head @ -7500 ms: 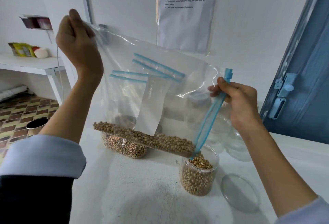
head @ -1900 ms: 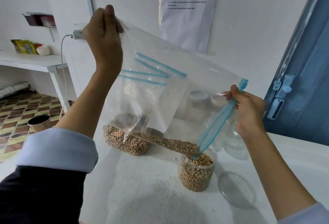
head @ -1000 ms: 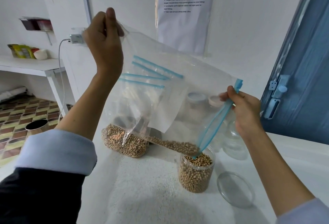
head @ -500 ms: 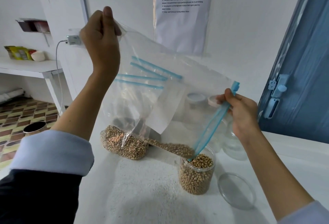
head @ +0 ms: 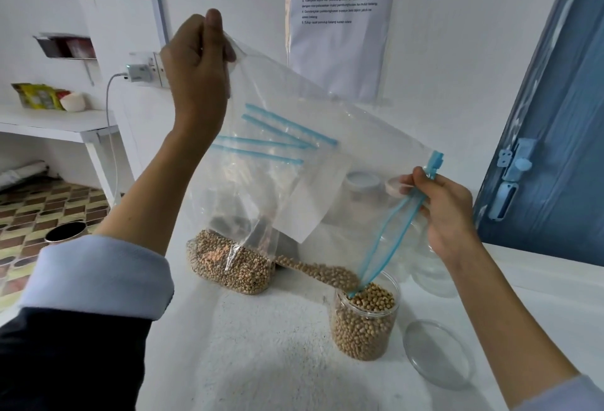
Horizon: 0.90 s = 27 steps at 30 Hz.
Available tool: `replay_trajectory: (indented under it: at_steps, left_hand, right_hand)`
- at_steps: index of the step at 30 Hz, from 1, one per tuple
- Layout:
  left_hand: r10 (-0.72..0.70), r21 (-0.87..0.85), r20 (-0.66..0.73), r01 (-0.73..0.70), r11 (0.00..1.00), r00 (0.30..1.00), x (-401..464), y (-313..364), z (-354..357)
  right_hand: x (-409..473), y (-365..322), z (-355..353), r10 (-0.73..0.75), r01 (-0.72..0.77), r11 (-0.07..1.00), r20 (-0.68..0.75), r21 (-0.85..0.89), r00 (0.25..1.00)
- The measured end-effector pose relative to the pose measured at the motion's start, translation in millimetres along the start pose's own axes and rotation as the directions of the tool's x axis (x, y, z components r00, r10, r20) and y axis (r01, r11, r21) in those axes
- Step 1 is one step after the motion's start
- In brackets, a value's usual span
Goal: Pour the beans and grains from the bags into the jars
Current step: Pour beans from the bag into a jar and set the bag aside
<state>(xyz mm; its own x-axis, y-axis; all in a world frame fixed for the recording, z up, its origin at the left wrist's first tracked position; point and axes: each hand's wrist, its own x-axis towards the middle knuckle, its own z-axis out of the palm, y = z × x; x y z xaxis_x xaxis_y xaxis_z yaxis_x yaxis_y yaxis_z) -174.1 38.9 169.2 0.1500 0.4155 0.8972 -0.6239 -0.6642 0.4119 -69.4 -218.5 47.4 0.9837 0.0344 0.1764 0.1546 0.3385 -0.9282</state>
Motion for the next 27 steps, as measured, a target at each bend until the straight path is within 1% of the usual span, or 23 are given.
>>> replay_trajectory:
  at_steps: [4,7,10,12,14,15,17,18,22,27]
  left_hand:
    - [-0.01,0.051,0.145,0.003,0.999,0.989,-3.2,-1.1,-10.1]
    - [-0.062,0.064,0.296,0.045,0.997,0.953,-7.9,-0.9,-17.3]
    - [-0.132,0.087,0.457,0.103,0.991,0.88,-7.7,-4.8,-29.5]
    - [-0.191,0.153,0.552,0.127,0.98,0.812,-5.2,-8.8,-38.9]
    - [-0.249,0.228,0.607,0.135,0.964,0.755,-4.1,-13.6,-44.4]
    - [-0.26,0.257,0.609,0.124,0.958,0.749,-4.2,-15.9,-45.0]
    - [-0.246,0.282,0.592,0.09,0.955,0.768,-5.3,-19.1,-45.1]
    - [-0.24,0.27,0.579,0.095,0.958,0.779,-5.8,-20.7,-45.1]
    - [-0.322,0.184,0.485,0.265,0.947,0.813,-9.5,-27.6,-47.3]
    - [-0.364,0.179,0.377,0.319,0.931,0.852,-16.8,-33.6,-44.4]
  right_hand:
    - [0.3,2.6,-4.9,0.036,-0.035,0.998,-0.017,0.053,0.999]
    - [1.2,5.0,-6.9,0.053,-0.052,0.998,-0.014,0.04,0.999]
    - [1.6,5.6,-8.8,0.061,-0.06,0.998,-0.016,0.028,0.998]
    - [2.2,5.5,-10.2,0.064,-0.064,0.998,-0.011,0.014,0.998]
    - [3.3,6.1,-10.8,0.07,-0.07,0.998,-0.001,0.002,0.998]
    - [3.7,6.3,-10.4,0.072,-0.072,0.997,0.003,-0.003,0.997]
    - [4.5,6.8,-9.4,0.074,-0.074,0.997,0.005,-0.014,0.997]
    - [5.0,7.1,-9.1,0.074,-0.074,0.997,0.004,-0.016,0.997]
    - [4.5,8.4,-9.3,0.075,-0.075,0.997,0.003,-0.036,0.997]
    - [3.9,7.9,-6.4,0.049,-0.048,0.998,0.015,-0.046,0.999]
